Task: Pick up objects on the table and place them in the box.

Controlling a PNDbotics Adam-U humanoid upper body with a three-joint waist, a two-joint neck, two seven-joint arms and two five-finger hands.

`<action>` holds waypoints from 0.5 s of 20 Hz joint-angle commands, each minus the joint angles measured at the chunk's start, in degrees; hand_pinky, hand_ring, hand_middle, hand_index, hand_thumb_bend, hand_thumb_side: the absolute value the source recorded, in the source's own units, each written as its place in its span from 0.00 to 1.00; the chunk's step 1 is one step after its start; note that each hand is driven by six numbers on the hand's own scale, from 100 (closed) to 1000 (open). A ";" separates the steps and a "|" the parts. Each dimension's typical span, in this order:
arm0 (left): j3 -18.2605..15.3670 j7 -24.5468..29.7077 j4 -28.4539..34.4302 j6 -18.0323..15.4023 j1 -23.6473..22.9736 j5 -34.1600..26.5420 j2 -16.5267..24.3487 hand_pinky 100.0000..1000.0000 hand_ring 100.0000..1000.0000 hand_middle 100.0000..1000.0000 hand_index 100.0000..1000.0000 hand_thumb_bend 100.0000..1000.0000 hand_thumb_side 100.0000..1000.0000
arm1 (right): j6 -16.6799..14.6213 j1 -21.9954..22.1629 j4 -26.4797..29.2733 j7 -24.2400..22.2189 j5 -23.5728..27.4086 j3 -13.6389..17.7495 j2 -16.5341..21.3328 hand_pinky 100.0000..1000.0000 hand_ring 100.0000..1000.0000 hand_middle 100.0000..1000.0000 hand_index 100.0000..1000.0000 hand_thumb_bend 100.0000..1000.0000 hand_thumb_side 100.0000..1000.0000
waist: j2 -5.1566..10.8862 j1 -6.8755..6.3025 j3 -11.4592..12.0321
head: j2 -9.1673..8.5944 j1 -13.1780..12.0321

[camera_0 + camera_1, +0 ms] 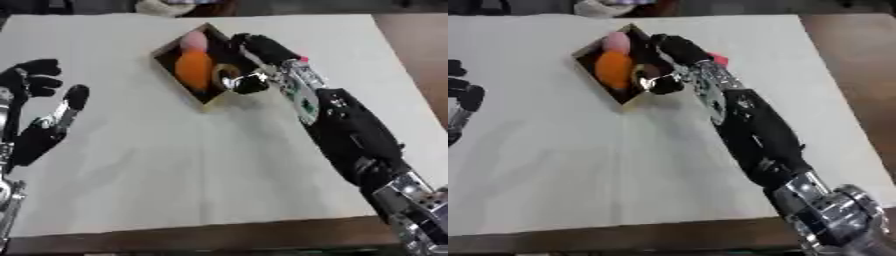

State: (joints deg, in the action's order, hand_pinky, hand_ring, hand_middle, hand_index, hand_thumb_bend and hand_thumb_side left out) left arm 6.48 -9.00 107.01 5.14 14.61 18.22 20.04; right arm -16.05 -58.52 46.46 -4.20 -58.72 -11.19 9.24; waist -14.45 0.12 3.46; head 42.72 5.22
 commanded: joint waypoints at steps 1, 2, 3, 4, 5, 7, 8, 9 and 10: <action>-0.36 -0.31 0.86 0.02 0.16 0.04 0.55 0.67 0.65 0.64 0.77 0.57 0.66 | 0.77 -1.35 3.83 -1.07 3.05 1.01 2.72 0.80 0.82 0.79 0.92 0.11 0.54 | 2.07 0.19 -0.30 | -0.46 -0.30; -0.38 -0.34 0.82 0.03 0.11 0.05 0.58 0.67 0.65 0.64 0.77 0.57 0.66 | 1.28 -1.40 4.78 -1.35 4.30 1.29 3.45 0.80 0.82 0.80 0.92 0.11 0.54 | 2.10 0.21 -0.48 | -0.46 -0.39; -0.39 -0.36 0.79 0.03 0.08 0.05 0.61 0.67 0.65 0.64 0.77 0.57 0.66 | 1.83 -1.43 5.60 -1.63 5.37 1.53 4.17 0.80 0.83 0.81 0.93 0.12 0.54 | 2.13 0.24 -0.63 | -0.44 -0.46; -0.40 -0.38 0.77 0.03 0.06 0.06 0.62 0.67 0.65 0.64 0.77 0.57 0.66 | 2.39 -1.44 6.25 -1.92 6.23 1.76 4.86 0.80 0.83 0.81 0.93 0.12 0.54 | 2.15 0.27 -0.74 | -0.41 -0.51; -0.42 -0.40 0.73 0.03 0.03 0.07 0.64 0.67 0.65 0.64 0.77 0.57 0.66 | 2.98 -1.40 6.61 -2.19 6.89 2.06 5.50 0.81 0.85 0.84 0.94 0.13 0.54 | 2.16 0.29 -0.85 | -0.40 -0.57; -0.43 -0.42 0.65 0.03 -0.05 0.10 0.68 0.67 0.65 0.64 0.77 0.57 0.66 | 4.23 -1.29 6.45 -2.84 7.91 2.90 6.70 0.83 0.88 0.87 0.95 0.14 0.55 | 2.16 0.33 -1.03 | -0.37 -0.69; -0.45 -0.42 0.61 0.02 -0.11 0.11 0.70 0.67 0.65 0.64 0.77 0.57 0.66 | 4.82 -1.26 5.94 -3.30 8.37 3.36 7.16 0.83 0.88 0.88 0.95 0.14 0.55 | 2.16 0.34 -1.10 | -0.35 -0.74; -0.48 -0.43 0.57 0.03 -0.16 0.13 0.72 0.67 0.65 0.64 0.77 0.57 0.66 | 5.49 -1.17 5.16 -3.70 8.69 3.94 7.66 0.86 0.91 0.91 0.96 0.16 0.55 | 2.16 0.36 -1.20 | -0.32 -0.78; -0.51 -0.44 0.53 0.02 -0.18 0.14 0.72 0.67 0.65 0.64 0.77 0.56 0.66 | 6.08 -1.12 4.34 -3.95 8.79 4.48 8.07 0.87 0.92 0.92 0.96 0.16 0.56 | 2.16 0.37 -1.26 | -0.32 -0.81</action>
State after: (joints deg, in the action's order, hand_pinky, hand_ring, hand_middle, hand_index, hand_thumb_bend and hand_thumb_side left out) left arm 6.45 -9.25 106.96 5.18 14.13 18.22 20.04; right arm -10.79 -58.50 50.63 -7.86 -50.69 -7.70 15.41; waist -14.32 0.12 2.22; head 42.72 4.57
